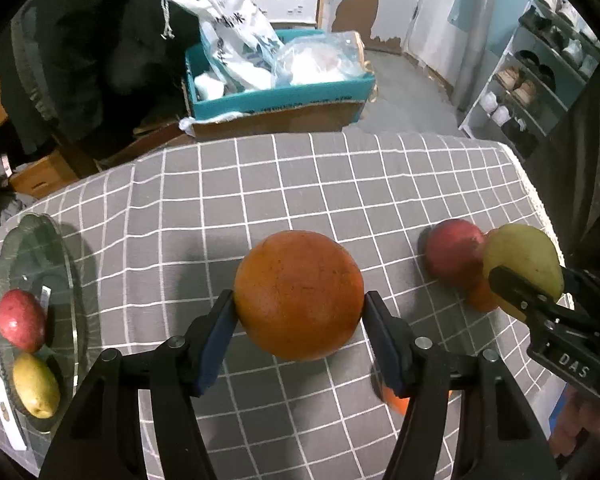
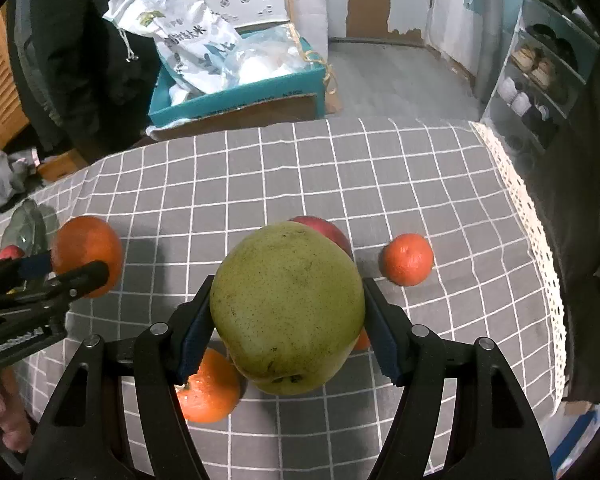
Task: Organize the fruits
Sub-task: 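Grasp the large orange with the left gripper, then lift the orange and pear and carry both over the green glass bowl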
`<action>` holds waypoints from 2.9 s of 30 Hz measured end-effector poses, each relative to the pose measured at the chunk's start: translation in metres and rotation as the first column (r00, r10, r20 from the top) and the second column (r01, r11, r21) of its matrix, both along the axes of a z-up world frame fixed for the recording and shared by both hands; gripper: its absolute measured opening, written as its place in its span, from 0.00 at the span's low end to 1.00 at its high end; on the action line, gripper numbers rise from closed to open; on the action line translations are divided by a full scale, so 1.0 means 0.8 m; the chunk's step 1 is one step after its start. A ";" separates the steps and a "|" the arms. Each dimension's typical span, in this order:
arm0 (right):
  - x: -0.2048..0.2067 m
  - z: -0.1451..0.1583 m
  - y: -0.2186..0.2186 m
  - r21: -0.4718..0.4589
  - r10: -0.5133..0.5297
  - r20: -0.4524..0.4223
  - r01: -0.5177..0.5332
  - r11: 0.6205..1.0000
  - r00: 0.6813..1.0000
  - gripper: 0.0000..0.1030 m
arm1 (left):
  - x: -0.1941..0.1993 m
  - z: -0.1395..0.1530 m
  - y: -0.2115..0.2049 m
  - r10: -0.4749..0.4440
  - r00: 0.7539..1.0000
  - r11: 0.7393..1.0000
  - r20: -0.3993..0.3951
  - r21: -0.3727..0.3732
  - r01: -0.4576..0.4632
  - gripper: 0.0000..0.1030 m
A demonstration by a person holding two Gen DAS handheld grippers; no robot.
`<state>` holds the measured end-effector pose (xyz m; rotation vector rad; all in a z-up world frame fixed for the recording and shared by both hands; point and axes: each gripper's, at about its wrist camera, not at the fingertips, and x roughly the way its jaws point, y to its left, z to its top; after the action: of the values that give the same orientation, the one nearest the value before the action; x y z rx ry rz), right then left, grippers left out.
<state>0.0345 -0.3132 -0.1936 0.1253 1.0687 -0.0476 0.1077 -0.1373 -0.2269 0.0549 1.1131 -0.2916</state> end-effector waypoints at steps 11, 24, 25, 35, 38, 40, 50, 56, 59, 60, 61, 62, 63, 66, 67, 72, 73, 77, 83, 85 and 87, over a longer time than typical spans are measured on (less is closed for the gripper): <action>-0.005 0.027 0.019 -0.022 0.030 0.042 -0.029 0.999 0.999 0.67 | -0.025 0.042 0.020 0.012 0.997 1.000 0.080 -0.005 -0.012 0.63; -0.014 0.068 0.041 -0.042 0.066 0.110 -0.062 0.997 0.992 0.67 | -0.052 0.081 0.054 0.039 0.987 0.999 0.154 -0.006 -0.038 0.63; -0.014 0.071 0.043 -0.044 0.069 0.114 -0.065 0.997 0.991 0.67 | -0.053 0.084 0.057 0.042 0.986 0.999 0.159 -0.007 -0.041 0.63; -0.019 0.103 0.064 -0.051 0.104 0.165 -0.097 0.994 0.981 0.67 | -0.068 0.111 0.083 0.075 0.975 0.997 0.209 -0.018 -0.073 0.63; -0.019 0.112 0.073 -0.054 0.117 0.182 -0.108 0.993 0.976 0.67 | -0.070 0.118 0.092 0.089 0.971 0.996 0.221 -0.023 -0.087 0.63; -0.018 0.118 0.078 -0.057 0.126 0.191 -0.117 0.991 0.974 0.67 | -0.072 0.123 0.100 0.099 0.968 0.995 0.229 -0.028 -0.095 0.63; -0.017 0.140 0.111 -0.067 0.174 0.227 -0.163 0.984 0.958 0.67 | -0.078 0.137 0.133 0.144 0.955 0.989 0.258 -0.047 -0.137 0.63; -0.011 0.144 0.133 -0.069 0.204 0.229 -0.193 0.979 0.952 0.67 | -0.079 0.140 0.156 0.181 0.947 0.984 0.264 -0.057 -0.171 0.63; -0.005 0.145 0.147 -0.066 0.222 0.227 -0.212 0.975 0.948 0.67 | -0.078 0.139 0.168 0.201 0.945 0.980 0.257 -0.062 -0.191 0.63; -0.004 0.145 0.151 -0.065 0.227 0.226 -0.218 0.974 0.947 0.67 | -0.078 0.138 0.172 0.207 0.944 0.978 0.256 -0.063 -0.197 0.63; -0.003 0.145 0.155 -0.064 0.232 0.226 -0.224 0.973 0.946 0.67 | -0.078 0.137 0.176 0.214 0.943 0.977 0.254 -0.063 -0.204 0.63; -0.001 0.145 0.160 -0.062 0.238 0.225 -0.230 0.971 0.945 0.67 | -0.078 0.136 0.181 0.223 0.942 0.975 0.253 -0.063 -0.214 0.63; 0.001 0.145 0.166 -0.060 0.245 0.224 -0.237 0.970 0.943 0.67 | -0.078 0.135 0.186 0.230 0.940 0.973 0.251 -0.064 -0.221 0.63; 0.007 0.145 0.183 -0.057 0.265 0.223 -0.259 0.964 0.938 0.67 | -0.079 0.132 0.203 0.255 0.935 0.967 0.246 -0.069 -0.245 0.63; 0.009 0.145 0.188 -0.056 0.273 0.223 -0.267 0.962 0.936 0.67 | -0.079 0.130 0.208 0.261 0.934 0.965 0.244 -0.070 -0.251 0.63; 0.016 0.144 0.219 -0.052 0.314 0.220 -0.310 0.949 0.924 0.67 | -0.080 0.124 0.238 0.300 0.926 0.954 0.229 -0.076 -0.290 0.63; 0.018 0.143 0.225 -0.052 0.321 0.218 -0.317 0.947 0.922 0.67 | -0.080 0.124 0.242 0.307 0.924 0.952 0.227 -0.077 -0.297 0.63; 0.025 0.138 0.250 -0.050 0.354 0.210 -0.352 0.935 0.911 0.67 | -0.081 0.120 0.266 0.343 0.913 0.939 0.220 -0.084 -0.332 0.63; 0.037 0.126 0.287 -0.039 0.399 0.188 -0.400 0.916 0.897 0.67 | -0.080 0.106 0.298 0.390 0.900 0.921 0.193 -0.092 -0.379 0.63; 0.042 0.121 0.299 -0.035 0.413 0.181 -0.413 0.910 0.893 0.67 | -0.078 0.098 0.306 0.401 0.899 0.916 0.176 -0.094 -0.390 0.63; 0.048 0.115 0.311 -0.032 0.428 0.172 -0.429 0.903 0.887 0.67 | -0.077 0.087 0.313 0.409 0.899 0.912 0.156 -0.094 -0.399 0.63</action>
<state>0.0728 -0.0645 -0.1018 -0.1027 0.8997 0.3626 0.0464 0.1128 -0.1569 -0.2011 0.9156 0.0547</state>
